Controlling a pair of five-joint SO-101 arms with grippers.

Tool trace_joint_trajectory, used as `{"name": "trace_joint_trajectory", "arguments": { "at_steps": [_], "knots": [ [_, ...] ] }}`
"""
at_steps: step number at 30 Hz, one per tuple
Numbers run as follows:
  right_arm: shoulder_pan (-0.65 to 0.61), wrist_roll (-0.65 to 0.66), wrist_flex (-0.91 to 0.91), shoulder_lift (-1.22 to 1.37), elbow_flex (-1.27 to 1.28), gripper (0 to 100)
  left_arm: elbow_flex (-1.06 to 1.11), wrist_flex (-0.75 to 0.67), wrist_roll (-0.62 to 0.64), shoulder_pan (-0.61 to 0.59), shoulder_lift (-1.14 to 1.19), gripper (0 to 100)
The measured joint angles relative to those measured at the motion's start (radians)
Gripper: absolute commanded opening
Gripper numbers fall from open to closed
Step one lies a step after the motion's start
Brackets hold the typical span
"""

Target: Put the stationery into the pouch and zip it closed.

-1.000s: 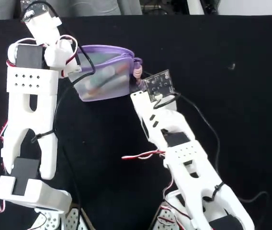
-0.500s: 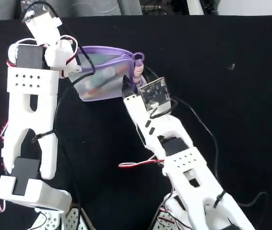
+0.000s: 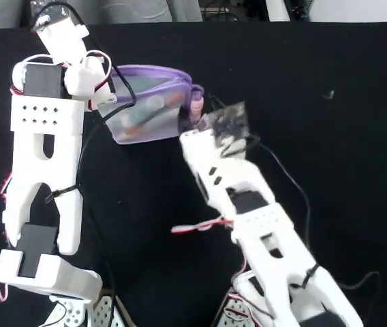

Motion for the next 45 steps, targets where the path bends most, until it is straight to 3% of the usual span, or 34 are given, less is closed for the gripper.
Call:
{"name": "trace_joint_trajectory", "arguments": {
  "at_steps": [6, 12, 28, 33, 38, 40, 45],
  "knots": [
    [0.028, -0.051, 0.0, 0.16, -0.098, 17.8, 0.0, 0.0, 0.0, -0.002, 0.0, 3],
    [0.038, -0.031, 0.0, 0.161, -0.098, 1.0, 0.003, 0.0, 0.0, 0.0, 0.0, 3],
    [0.031, 0.009, 0.006, -0.213, 0.144, 1.8, 0.003, 0.0, 0.0, 0.0, 0.0, 3],
    [-0.049, 0.08, 0.164, -0.451, 0.206, 2.4, 0.003, 0.0, 0.0, 0.0, 0.0, 3],
    [-0.075, 0.06, 0.364, -0.701, 0.215, 15.2, 0.003, 0.0, 0.0, 0.0, 0.0, 3],
    [-0.058, 0.003, 0.371, -0.773, 0.247, 20.2, 0.003, 0.0, 0.0, 0.0, 0.0, 3],
    [-0.002, -0.058, 0.301, -0.812, 0.304, 21.2, 0.003, 0.0, 0.0, 0.0, 0.0, 3]
  ]
}}
